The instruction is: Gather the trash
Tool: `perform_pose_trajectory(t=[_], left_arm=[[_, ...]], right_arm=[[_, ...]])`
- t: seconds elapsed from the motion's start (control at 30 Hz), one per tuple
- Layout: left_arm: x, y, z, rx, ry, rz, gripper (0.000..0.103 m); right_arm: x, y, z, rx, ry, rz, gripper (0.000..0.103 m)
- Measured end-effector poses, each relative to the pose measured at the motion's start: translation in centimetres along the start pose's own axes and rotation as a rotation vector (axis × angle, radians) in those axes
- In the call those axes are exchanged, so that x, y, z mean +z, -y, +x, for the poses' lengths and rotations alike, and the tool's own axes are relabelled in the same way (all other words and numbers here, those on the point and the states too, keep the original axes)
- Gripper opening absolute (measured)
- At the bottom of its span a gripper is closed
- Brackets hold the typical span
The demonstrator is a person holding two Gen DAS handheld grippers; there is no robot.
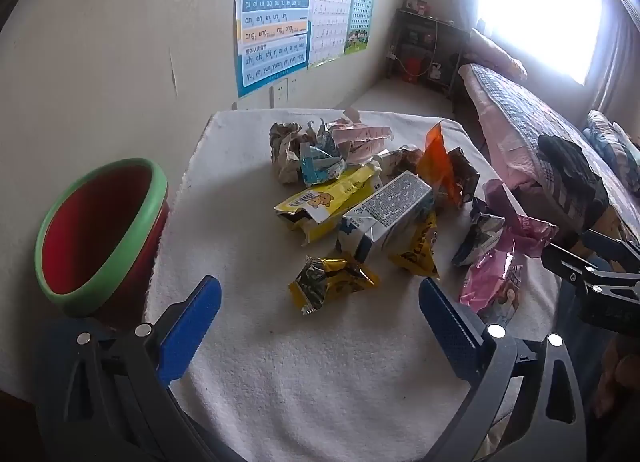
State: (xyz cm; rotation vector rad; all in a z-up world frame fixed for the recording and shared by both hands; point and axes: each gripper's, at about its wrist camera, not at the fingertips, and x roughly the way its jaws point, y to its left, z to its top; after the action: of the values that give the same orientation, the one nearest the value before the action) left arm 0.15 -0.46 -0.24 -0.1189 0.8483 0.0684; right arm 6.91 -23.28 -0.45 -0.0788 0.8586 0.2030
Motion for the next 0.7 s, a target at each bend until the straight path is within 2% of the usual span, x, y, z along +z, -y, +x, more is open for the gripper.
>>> perform_pose_trajectory(t=[0.5,0.7], left_arm=[[0.0,0.1,-0.1,-0.03,0.004,-0.004,0.095],[-0.1,0.2,0.1,-0.021,-0.007,0.001,0.095]], right_arm=[[0.2,-1.4,0.6,-0.006,-0.012,-0.035,0.099],[0.1,-1.5,0.6,-0.005,-0.013,-0.038,0.099]])
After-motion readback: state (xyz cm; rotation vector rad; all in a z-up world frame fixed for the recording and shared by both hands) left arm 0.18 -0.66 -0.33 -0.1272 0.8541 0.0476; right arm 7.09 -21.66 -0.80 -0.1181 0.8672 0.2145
